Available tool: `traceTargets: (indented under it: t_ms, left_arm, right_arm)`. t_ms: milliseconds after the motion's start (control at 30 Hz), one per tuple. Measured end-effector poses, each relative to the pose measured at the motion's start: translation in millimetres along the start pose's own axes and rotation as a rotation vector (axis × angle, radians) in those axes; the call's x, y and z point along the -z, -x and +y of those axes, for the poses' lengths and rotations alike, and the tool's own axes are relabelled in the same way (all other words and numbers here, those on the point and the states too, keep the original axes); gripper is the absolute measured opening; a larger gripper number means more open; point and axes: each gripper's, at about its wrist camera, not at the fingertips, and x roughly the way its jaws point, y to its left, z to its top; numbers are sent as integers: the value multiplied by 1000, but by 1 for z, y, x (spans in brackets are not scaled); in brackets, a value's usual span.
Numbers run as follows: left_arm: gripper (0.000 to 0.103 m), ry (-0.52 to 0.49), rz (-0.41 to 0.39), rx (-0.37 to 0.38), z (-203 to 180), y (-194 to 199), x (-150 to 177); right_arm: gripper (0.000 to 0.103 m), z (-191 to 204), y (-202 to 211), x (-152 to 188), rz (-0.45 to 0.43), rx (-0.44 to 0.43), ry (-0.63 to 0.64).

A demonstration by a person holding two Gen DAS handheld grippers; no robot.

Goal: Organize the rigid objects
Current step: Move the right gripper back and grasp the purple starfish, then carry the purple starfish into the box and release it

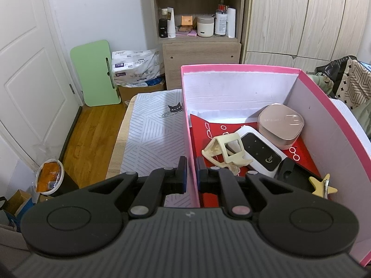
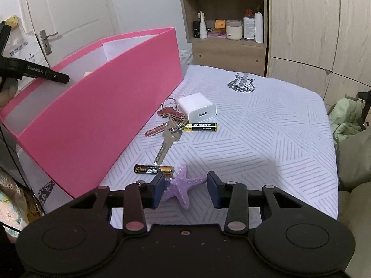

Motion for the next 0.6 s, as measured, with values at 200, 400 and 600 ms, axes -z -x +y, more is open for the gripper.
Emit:
traceTargets:
  t_ms: [200,400,600]
  left_arm:
    - [8,2,0,3,0,0,0]
    - [8,4,-1,6,0,0,0]
    - [8,5,-2,6,0,0,0]
  right_arm:
    - [45,-1,11,-8,-37,2,-16]
    - [45,-2,31,-25,-106,-3,-20]
    - [45,12,56,-51,-215,-38,37]
